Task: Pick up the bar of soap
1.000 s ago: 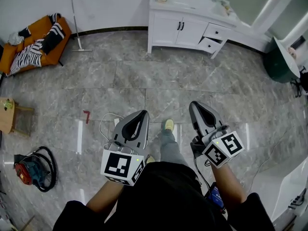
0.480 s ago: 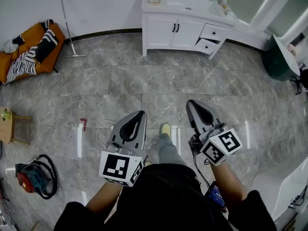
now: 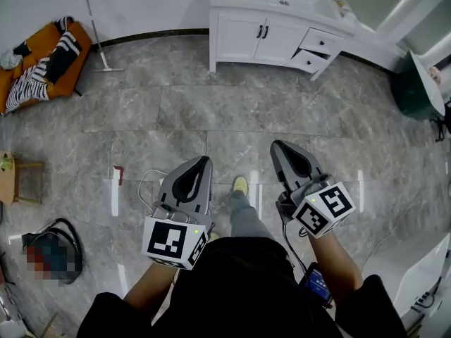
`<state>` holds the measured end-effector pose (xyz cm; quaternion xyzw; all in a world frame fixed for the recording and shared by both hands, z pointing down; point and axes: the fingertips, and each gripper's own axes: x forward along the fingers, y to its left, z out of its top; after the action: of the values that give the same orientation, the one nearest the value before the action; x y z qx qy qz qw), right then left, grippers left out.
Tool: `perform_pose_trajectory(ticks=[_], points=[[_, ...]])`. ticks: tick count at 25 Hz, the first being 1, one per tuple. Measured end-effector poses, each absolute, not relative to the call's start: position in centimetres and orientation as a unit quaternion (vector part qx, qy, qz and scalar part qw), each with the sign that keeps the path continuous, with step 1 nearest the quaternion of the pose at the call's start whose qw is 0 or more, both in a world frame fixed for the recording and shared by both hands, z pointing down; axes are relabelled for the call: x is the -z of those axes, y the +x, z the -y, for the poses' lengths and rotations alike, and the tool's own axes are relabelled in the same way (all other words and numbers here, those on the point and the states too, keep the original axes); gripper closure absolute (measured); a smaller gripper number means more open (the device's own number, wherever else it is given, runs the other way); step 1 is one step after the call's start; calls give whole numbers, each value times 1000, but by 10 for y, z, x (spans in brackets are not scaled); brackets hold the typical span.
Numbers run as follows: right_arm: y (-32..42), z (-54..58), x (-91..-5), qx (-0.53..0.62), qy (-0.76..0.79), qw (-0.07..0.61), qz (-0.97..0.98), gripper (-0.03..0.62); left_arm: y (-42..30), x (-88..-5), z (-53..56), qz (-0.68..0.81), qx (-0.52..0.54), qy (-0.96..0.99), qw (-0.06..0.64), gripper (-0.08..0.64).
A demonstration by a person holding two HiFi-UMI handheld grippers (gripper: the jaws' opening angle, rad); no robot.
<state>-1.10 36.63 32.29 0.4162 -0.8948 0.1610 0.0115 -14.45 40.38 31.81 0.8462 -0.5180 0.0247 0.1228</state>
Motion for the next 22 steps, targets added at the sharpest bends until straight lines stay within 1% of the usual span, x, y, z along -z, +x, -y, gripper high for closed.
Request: perform_pose_trajectory(ticks=[8,22], points=[[-2,-325,-324,-163,420,15,893,588,-136,-323,-365,512,-32,848,133,549],[28,-294,-335,-168,417,21,893,588,-107,-331,-330,509,-45,848,136,549]])
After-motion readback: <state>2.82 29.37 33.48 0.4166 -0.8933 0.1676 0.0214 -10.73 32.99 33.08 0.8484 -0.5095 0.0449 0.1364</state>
